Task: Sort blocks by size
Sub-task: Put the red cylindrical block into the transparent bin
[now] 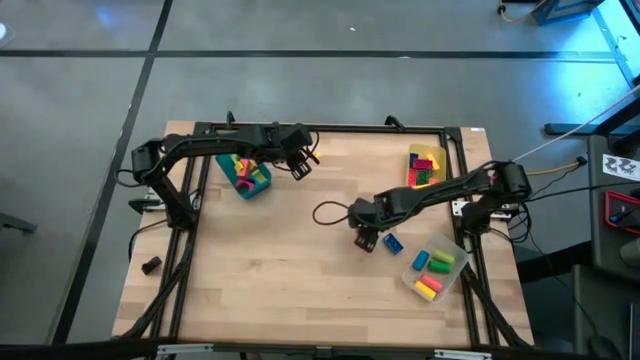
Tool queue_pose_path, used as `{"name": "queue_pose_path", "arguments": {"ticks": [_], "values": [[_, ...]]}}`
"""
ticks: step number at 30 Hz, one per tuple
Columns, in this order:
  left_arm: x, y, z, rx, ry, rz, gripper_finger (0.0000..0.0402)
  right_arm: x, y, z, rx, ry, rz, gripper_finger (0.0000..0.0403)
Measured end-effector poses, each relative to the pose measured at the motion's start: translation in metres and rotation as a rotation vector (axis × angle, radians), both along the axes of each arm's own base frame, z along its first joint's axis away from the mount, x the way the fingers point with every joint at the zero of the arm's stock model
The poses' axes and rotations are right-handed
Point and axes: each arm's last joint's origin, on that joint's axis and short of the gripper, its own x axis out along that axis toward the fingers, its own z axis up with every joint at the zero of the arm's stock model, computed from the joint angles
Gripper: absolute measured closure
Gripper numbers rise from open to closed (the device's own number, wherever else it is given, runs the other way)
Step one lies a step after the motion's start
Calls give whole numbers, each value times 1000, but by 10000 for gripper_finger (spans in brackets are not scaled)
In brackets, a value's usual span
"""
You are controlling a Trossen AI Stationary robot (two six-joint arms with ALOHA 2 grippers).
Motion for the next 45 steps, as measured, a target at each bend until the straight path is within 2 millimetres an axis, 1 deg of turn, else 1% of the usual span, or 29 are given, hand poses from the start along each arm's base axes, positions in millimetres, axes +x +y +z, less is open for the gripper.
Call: {"name": "queue_pose_path", "arguments": {"ticks": [9,15,18,21,23,24,28,30,31,33,36,40,45], "values": [[0,-1,0,-1,-3,2,271,8,2,-28,23,91,9,166],[3,-9,0,-1,-6,-22,271,11,2,-44,11,147,57,169],[4,-17,4,4,-12,-53,271,12,3,-50,25,165,77,192],[3,-28,13,20,-22,-104,271,13,3,-50,34,162,105,235],[-2,-36,21,28,-21,-137,271,13,3,-50,32,156,117,266],[-6,-40,26,31,-23,-151,271,13,3,-49,32,153,118,269],[-26,-53,48,38,-54,-174,271,10,3,-46,39,177,144,269],[-38,-59,54,41,-90,-174,271,6,3,-42,40,226,143,269],[-44,-62,54,42,-98,-176,271,5,3,-38,39,242,144,269],[-56,-68,51,41,-137,-176,271,0,3,-29,45,312,142,269],[-73,-81,36,24,-205,-173,271,-7,4,-17,70,404,143,268],[-95,-100,10,16,-257,-230,271,-15,8,-3,150,454,148,259],[-119,-117,-16,3,-378,-279,271,-24,18,10,202,469,171,267]]}}
